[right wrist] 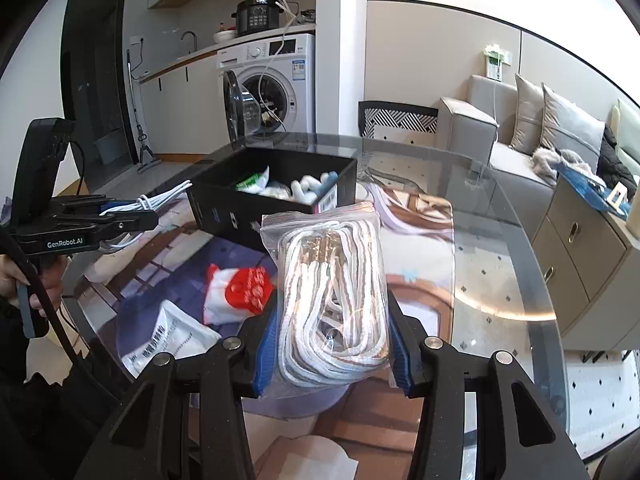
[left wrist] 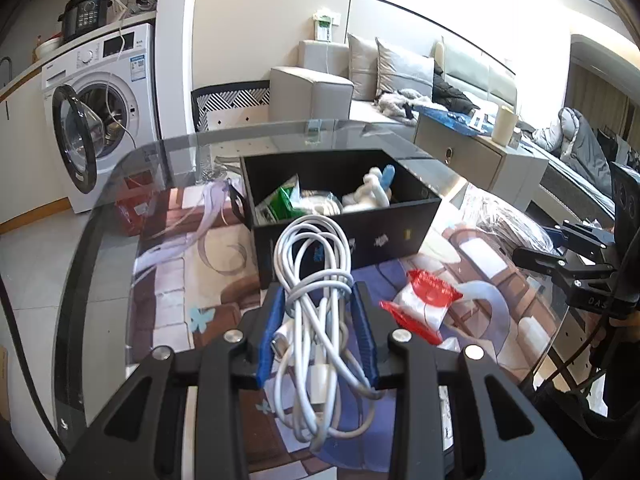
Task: Organize soft objects
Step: 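Carry the cable with the left tool while the right tool carries the rope bag over the box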
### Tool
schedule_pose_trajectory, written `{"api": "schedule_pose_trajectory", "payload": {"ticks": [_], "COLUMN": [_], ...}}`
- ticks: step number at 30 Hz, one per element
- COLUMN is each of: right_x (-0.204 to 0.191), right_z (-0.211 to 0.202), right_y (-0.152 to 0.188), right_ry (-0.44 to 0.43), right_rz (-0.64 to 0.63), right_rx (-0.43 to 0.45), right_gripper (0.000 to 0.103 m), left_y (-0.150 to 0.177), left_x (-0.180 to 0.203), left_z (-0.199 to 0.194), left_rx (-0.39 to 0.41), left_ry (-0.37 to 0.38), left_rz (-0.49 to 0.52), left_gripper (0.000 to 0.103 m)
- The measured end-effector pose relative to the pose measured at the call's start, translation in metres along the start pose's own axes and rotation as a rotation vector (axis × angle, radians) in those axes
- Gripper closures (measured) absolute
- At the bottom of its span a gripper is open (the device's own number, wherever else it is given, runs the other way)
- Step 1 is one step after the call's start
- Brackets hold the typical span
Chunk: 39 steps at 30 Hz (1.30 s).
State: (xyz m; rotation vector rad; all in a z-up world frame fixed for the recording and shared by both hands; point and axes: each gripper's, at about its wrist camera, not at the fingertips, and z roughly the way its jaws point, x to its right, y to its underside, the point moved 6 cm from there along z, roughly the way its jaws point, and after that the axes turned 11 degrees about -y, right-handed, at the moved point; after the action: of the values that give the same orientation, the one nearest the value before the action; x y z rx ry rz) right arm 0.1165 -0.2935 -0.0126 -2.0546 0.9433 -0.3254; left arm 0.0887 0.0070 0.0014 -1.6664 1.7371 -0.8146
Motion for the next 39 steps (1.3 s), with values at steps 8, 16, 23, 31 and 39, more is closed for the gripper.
{"api": "schedule_pose_trajectory", "payload": {"ticks": [8,16,23,31,39], "right_x": [-0.008,-0.01,-0.008,-0.01,-0.007], "right_z": [0.009,0.026,0.045,0.067,0.088], "right_y": [-0.027,-0.053,-0.072,-0.086,-0.1], "right_ry": [-0.036,-0.062,-0.085,-0.105,-0.108], "right_rz": [-0.019,-0.044,-0.061,-0.096,-0.122], "right_rx": [-0.001,-0.029,-0.067,-0.113,-0.16], "right_gripper": [0.056,0.056,0.056,0.056,0.056], "left_y": [-0.023,-0.048,-0.061,-0.075,-0.084], "left_x": [-0.005,-0.004,0.003,0.006,0.004], "left_z": [0.002,0.015,0.032,0.051,0.069], "left_rx": [0.026,0.032,0.021,0.004,-0.014], "left_ry": [-0.017,-0.024,-0.024,-0.025,-0.035], "left_rz": [-0.036,-0.043,-0.015,-0.01,-0.007], "left_gripper": [0.07,0.07,0.07,0.07,0.07]}}
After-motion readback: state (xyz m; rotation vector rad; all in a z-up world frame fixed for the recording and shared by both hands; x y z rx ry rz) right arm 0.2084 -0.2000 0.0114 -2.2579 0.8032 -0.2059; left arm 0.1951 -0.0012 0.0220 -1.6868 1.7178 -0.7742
